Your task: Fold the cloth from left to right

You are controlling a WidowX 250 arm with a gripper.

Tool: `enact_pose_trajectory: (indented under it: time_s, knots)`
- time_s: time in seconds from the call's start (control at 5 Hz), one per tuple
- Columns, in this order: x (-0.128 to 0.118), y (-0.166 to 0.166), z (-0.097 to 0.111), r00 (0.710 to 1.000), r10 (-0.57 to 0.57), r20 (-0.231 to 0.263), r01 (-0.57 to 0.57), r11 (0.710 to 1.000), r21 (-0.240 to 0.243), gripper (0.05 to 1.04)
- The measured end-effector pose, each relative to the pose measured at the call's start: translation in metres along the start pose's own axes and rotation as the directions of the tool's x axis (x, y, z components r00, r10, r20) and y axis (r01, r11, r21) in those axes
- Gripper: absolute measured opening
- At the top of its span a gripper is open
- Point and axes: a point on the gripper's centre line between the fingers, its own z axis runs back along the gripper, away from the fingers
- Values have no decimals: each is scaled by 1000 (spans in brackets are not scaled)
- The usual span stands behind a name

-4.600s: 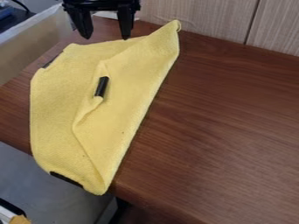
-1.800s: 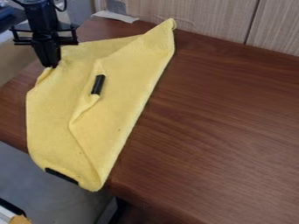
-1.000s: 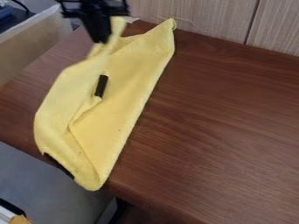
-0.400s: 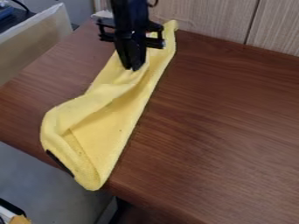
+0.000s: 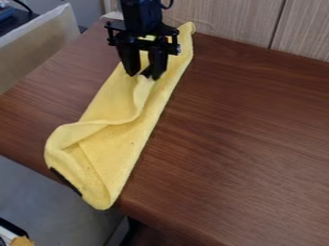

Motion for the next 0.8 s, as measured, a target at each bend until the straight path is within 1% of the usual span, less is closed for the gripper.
enact_pose_trajectory:
  time_s: [0.2,0.4,0.6,0.8]
  knots:
    - [0,4,1,1000,15,3,-15,1000,1,1007]
    - [0,5,1,1000,19,5,-19,1000,0,1007]
    - [3,6,17,999,26,41,-25,1000,-12,1001]
    - [5,9,47,995,33,97,-31,999,-24,1001]
